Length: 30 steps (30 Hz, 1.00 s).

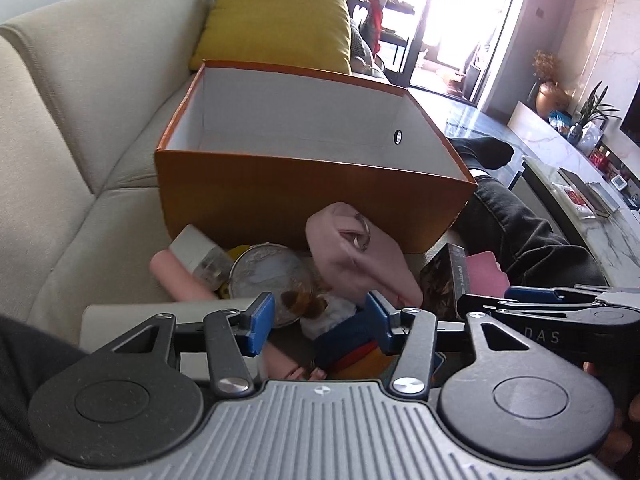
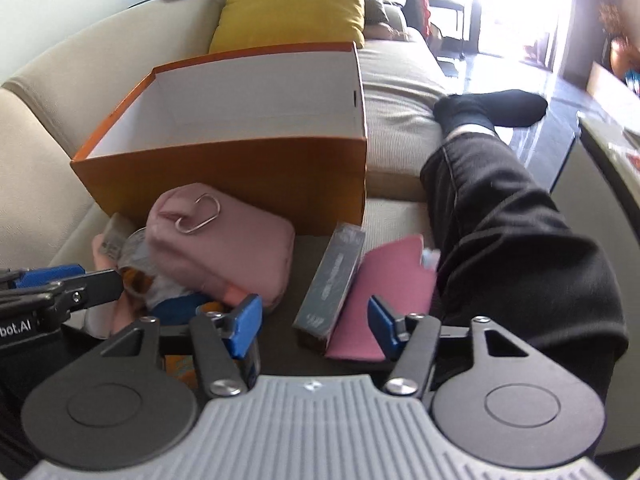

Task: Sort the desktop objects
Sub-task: 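Grasp the pink pouch by its strap with the left gripper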

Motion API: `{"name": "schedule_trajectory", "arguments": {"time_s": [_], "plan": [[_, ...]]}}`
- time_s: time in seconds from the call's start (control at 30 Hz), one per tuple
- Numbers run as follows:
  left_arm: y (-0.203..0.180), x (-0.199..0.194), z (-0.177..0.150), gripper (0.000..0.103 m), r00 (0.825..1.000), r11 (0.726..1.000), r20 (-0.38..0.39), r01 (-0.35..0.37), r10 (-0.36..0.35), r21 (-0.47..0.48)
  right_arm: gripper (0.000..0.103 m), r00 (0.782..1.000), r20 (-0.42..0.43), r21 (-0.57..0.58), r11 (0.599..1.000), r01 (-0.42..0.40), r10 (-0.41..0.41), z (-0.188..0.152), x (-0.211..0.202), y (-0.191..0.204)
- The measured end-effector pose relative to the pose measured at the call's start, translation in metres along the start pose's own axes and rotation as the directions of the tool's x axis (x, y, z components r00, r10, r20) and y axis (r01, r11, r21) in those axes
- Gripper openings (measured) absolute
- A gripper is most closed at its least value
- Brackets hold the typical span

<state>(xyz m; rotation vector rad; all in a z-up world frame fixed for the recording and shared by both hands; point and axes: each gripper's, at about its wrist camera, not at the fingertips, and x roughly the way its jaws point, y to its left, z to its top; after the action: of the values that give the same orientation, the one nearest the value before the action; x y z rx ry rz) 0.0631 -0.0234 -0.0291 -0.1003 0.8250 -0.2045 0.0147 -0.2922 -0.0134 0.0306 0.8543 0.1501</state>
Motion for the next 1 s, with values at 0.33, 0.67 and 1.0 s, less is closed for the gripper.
{"name": "schedule_trajectory", "arguments": {"time_s": [0.33,0.67,1.0], "plan": [[0.004,0.028,0.006,0.056,0.995,0.999,-0.095,-0.002,0.005,0.032,0.055,0.995,-0.02,-0.25,0.963,-0.103,0.102,0.005,0.03,0.039],[0.013,0.048,0.019,0.055,0.994,0.998,-0.099,0.054,-0.055,-0.01,0.057,0.989,-0.006,-0.48,0.867,-0.135,0.151,0.003,0.05,0.068],[0.011,0.055,0.024,0.055,0.988,0.994,-0.11,0.107,-0.11,-0.029,0.033,0.981,-0.045,-0.421,0.886,-0.192,0.191,0.008,0.049,0.056]]}}
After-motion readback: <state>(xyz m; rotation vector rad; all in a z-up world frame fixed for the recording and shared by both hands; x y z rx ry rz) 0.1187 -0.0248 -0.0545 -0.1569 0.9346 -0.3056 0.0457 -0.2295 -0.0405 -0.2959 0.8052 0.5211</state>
